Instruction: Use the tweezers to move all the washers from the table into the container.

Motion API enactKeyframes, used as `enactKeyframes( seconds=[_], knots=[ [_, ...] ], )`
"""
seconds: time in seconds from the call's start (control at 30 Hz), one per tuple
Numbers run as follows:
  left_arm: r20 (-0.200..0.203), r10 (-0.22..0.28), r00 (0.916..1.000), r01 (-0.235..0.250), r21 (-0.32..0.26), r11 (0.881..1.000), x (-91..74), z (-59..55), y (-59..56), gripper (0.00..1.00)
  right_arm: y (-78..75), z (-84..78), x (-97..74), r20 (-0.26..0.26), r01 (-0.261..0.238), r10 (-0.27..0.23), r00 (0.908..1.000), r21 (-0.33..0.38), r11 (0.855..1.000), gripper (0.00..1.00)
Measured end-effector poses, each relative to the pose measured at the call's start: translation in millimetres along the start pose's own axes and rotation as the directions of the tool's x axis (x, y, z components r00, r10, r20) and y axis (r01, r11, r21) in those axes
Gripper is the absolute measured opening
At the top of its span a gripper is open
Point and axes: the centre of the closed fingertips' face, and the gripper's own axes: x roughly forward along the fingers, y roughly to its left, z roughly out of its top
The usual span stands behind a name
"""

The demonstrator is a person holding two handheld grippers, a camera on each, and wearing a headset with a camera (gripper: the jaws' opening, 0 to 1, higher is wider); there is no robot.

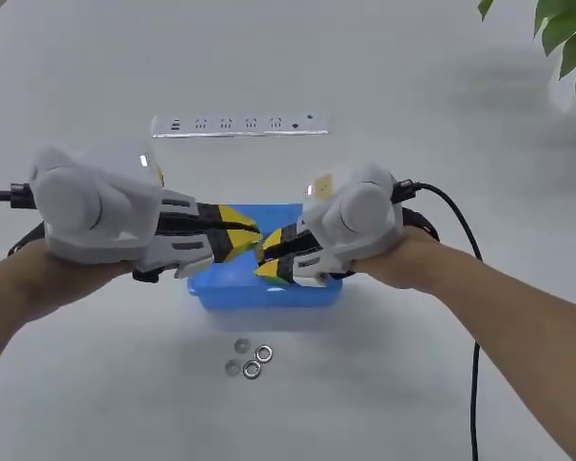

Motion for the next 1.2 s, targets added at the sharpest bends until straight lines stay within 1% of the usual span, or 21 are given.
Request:
enactKeyframes(
  seconds=[0.5,0.6,0.77,1.03,1.2],
  knots=[
    [-0.002,-0.003,1.0,0.003,0.023,1.0,1.4,2.0,-1.4,0.06,-2.2,1.2,-2.4,-0.003,0.019,-0.019,0.9998,0.011,1.0,0.15],
    [0.003,-0.004,1.0,0.003,0.026,1.0,1.7,4.1,-1.6,0.06,-2.5,2.9,-4.6,0.001,0.024,-0.024,0.9997,0.014,1.0,0.15],
    [0.0,0.0,1.0,0.0,0.031,1.0,0.6,5.5,-1.3,0.06,-2.0,6.3,-7.3,0.006,0.031,-0.032,0.9995,0.018,0.999,0.16],
    [0.005,0.008,1.0,-0.008,0.036,0.999,-5.8,12.8,-2.7,0.05,-0.8,14.9,-16.9,0.009,0.049,-0.05,0.9987,0.012,0.999,0.18],
    [0.008,0.013,0.9999,-0.013,0.038,0.999,-10.2,17.6,-4.0,0.05,1.3,17.2,-24.6,0.009,0.061,-0.061,0.9981,0.018,0.998,0.2]
  ],
)
